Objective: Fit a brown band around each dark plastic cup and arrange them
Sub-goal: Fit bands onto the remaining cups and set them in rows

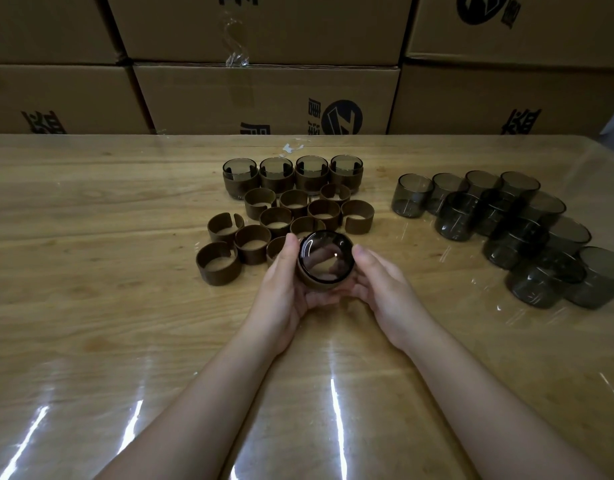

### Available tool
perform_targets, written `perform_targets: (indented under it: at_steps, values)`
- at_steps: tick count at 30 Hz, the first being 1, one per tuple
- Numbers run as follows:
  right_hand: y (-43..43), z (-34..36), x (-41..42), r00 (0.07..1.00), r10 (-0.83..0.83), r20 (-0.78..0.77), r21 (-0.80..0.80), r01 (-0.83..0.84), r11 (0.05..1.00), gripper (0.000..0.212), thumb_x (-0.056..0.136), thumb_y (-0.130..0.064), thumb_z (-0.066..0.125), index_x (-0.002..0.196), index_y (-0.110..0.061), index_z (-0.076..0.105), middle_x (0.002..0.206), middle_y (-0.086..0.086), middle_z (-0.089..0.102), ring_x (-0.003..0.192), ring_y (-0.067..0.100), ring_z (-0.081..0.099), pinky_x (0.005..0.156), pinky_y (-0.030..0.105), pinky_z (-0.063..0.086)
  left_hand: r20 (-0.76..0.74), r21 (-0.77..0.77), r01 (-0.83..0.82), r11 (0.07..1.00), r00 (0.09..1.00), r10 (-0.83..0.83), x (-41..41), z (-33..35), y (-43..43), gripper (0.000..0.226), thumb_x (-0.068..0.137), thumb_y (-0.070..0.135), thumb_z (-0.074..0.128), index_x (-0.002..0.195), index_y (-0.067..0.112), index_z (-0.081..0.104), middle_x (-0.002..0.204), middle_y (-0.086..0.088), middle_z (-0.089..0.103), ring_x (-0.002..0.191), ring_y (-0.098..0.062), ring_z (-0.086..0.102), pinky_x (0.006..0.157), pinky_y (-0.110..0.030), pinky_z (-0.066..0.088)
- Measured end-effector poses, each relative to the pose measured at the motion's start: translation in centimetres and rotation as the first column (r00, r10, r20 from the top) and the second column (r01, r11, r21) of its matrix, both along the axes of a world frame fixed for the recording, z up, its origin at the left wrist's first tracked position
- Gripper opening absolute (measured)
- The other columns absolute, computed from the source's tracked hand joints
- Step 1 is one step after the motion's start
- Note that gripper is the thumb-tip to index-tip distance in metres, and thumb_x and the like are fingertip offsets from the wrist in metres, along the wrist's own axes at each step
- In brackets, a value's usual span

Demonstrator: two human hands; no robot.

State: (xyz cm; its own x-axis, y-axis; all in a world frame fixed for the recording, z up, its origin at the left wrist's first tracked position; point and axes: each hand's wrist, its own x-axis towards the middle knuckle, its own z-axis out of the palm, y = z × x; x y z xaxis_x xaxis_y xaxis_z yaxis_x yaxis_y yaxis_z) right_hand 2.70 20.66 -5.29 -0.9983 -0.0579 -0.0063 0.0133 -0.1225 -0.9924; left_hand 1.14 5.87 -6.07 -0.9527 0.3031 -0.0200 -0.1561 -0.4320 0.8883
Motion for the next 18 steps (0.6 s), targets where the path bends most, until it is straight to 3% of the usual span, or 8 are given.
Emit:
perform_targets:
  at_steps: [4, 12, 18]
  values:
    - [0.28, -0.23, -0.03, 0.999, 0.033, -0.001, -0.024, -0.033, 0.999, 0.052, 0.084, -0.045, 0.049, 0.122, -0.011, 0.061, 0.114, 0.013, 0.070, 0.109, 0.029, 0.064, 0.094, 0.039, 0.051, -0.001, 0.023, 0.015, 1.000, 1.000, -0.015, 0.11, 0.15, 0.10, 0.062, 0.090, 0.058, 0.041, 0.121, 0.008, 0.060, 0.112, -0.015, 0.071, 0.093, -0.028, 0.072, 0.063, -0.028, 0.057]
    - [0.58, -0.35, -0.03, 0.997, 0.075, -0.013, -0.121, -0.076, 0.990, 0.048, 0.087, -0.043, 0.054, 0.129, -0.020, 0.053, 0.115, 0.002, 0.070, 0.104, 0.016, 0.065, 0.080, 0.024, 0.051, 0.010, 0.034, 0.027, 0.999, 1.000, -0.027, 0.29, 0.48, 0.13, 0.048, 0.092, 0.052, 0.037, 0.107, 0.021, 0.071, 0.109, -0.011, 0.072, 0.091, -0.024, 0.072, 0.063, -0.028, 0.058]
    - [0.06, -0.43, -0.24, 0.998, 0.062, 0.004, -0.229, -0.059, 0.972, 0.046, 0.083, -0.037, 0.054, 0.126, -0.020, 0.055, 0.108, -0.002, 0.071, 0.094, 0.009, 0.064, 0.073, 0.019, 0.050, 0.056, 0.074, 0.043, 0.996, 0.997, -0.047, 0.12, 0.33, 0.11, 0.053, 0.089, 0.052, 0.039, 0.110, 0.012, 0.066, 0.104, -0.018, 0.072, 0.090, -0.032, 0.072, 0.060, -0.029, 0.059]
